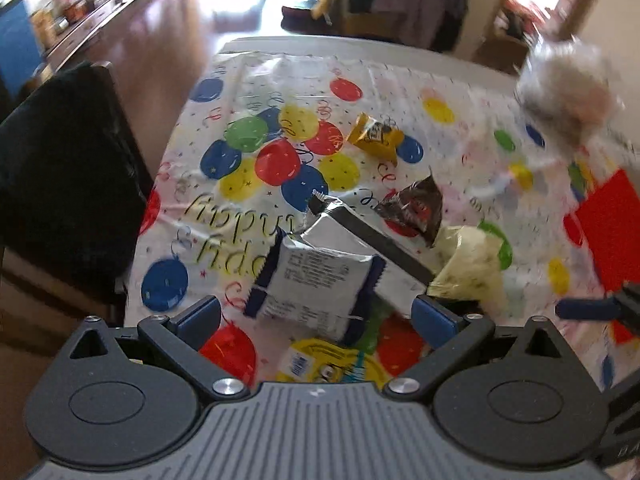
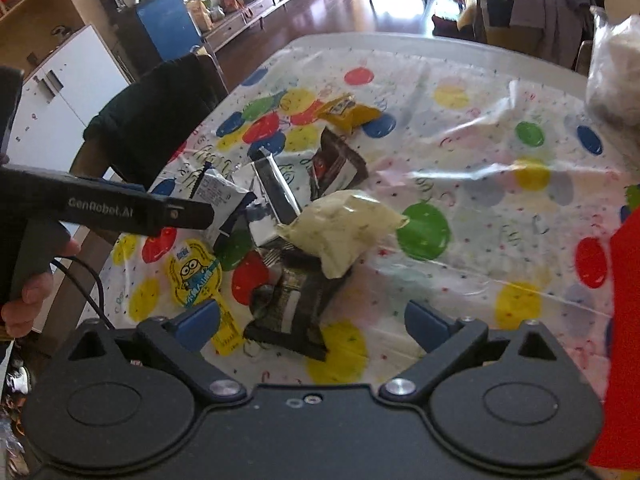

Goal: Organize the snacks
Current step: 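Grasp the white snack packet with the left tool while the right tool grasps the dark chocolate bar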

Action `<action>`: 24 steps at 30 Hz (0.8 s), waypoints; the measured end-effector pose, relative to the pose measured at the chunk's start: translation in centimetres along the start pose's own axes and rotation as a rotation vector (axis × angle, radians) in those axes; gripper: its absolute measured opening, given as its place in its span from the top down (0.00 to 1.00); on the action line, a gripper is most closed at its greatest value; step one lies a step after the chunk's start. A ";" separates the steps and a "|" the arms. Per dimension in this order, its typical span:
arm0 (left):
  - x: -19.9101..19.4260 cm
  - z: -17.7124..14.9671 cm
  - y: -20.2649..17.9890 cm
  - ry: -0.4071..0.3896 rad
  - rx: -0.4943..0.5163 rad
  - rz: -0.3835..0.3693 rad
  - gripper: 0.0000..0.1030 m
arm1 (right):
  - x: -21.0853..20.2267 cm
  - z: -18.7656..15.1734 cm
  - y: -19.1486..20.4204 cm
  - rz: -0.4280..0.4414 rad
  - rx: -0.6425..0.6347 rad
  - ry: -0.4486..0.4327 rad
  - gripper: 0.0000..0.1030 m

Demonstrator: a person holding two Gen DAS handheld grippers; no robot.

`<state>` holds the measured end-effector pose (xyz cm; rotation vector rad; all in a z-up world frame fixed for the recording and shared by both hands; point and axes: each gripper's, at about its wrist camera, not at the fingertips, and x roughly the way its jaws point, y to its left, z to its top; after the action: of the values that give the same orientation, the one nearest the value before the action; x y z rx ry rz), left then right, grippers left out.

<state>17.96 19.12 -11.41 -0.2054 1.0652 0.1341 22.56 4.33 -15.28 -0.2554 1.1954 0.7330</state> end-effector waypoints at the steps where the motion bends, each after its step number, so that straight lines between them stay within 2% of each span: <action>1: 0.4 0.2 0.1 0.009 0.023 -0.005 0.01 | 0.5 0.1 0.1 -0.004 0.009 0.008 0.06; 4: 1.6 0.8 0.1 0.036 0.073 -0.025 0.01 | 1.9 0.7 0.3 -0.016 0.041 0.028 0.08; 10: 3.8 1.2 -0.4 0.073 0.135 -0.004 0.01 | 3.8 1.2 1.5 -0.047 0.025 0.045 0.15; 15: 4.8 1.5 -0.5 0.089 0.154 -0.007 0.02 | 4.7 1.2 1.7 -0.078 0.031 0.051 0.26; 18: 4.9 1.6 -0.4 0.087 0.151 -0.028 0.03 | 4.7 1.0 1.8 -0.083 0.026 0.046 0.28; 20: 5.0 1.7 -0.2 0.090 0.144 -0.053 0.09 | 4.6 1.0 2.1 -0.080 0.006 0.040 0.33; 22: 4.8 1.8 -0.1 0.090 0.138 -0.071 0.18 | 4.4 0.9 2.3 -0.072 -0.001 0.037 0.45; 23: 4.7 1.7 -0.1 0.090 0.135 -0.079 0.24 | 4.2 0.9 2.4 -0.071 -0.001 0.035 0.45; 24: 4.6 1.7 -0.1 0.089 0.135 -0.082 0.25 | 4.1 0.8 2.4 -0.073 -0.004 0.030 0.47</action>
<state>21.58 19.44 -14.65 -0.1331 1.1484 -0.0209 22.31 8.12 -18.22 -0.3121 1.2068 0.6697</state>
